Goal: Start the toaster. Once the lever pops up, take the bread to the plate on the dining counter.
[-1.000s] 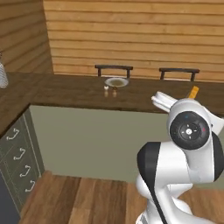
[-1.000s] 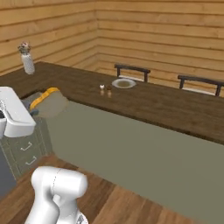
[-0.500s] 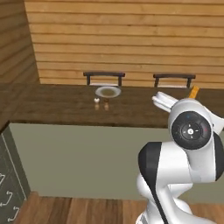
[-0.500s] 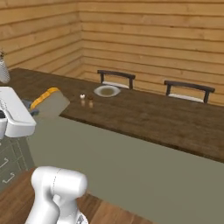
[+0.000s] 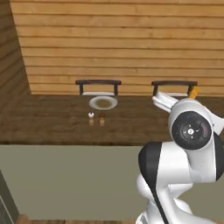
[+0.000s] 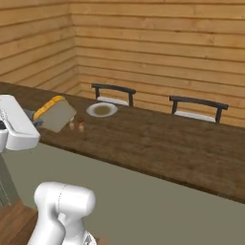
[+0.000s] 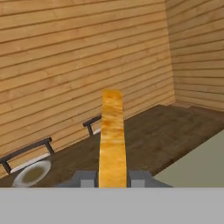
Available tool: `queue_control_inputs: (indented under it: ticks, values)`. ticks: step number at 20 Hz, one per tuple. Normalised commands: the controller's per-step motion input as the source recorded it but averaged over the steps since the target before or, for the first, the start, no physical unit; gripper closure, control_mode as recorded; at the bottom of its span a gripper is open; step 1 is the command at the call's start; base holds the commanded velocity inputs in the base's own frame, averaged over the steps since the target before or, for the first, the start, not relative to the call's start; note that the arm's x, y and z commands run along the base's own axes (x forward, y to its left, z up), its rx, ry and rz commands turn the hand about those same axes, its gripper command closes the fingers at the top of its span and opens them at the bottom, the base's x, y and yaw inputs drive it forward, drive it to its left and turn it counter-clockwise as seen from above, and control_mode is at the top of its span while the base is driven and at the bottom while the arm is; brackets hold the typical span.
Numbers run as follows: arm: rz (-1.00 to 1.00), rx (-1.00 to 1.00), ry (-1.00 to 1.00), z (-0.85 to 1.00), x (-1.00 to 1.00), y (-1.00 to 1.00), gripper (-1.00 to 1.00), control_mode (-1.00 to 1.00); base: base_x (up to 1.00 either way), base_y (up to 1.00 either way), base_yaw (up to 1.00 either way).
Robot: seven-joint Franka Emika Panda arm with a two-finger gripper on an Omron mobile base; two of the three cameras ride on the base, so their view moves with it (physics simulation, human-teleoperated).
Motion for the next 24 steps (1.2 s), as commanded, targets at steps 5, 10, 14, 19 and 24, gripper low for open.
queue_control_inputs:
  ticks: [5, 10, 14, 19, 24]
  values:
    - [0.00, 0.00, 0.00, 0.00, 0.00, 0.00, 1.00, 1.00, 0.55, 0.26, -0.12]
    - [0.00, 0.00, 0.00, 0.00, 0.00, 0.00, 1.00, 1.00, 0.48, 0.29, -0.14]
    - [0.00, 0.00, 0.00, 0.00, 0.00, 0.00, 1.00, 1.00, 0.52, 0.28, -0.16]
    - [0.00, 0.00, 0.00, 0.00, 0.00, 0.00, 1.00, 1.00, 0.48, 0.21, -0.16]
    - [-0.06, 0.00, -0.12, 0.06, 0.18, 0.00, 1.00, -1.00, 0.16, 0.06, -0.05]
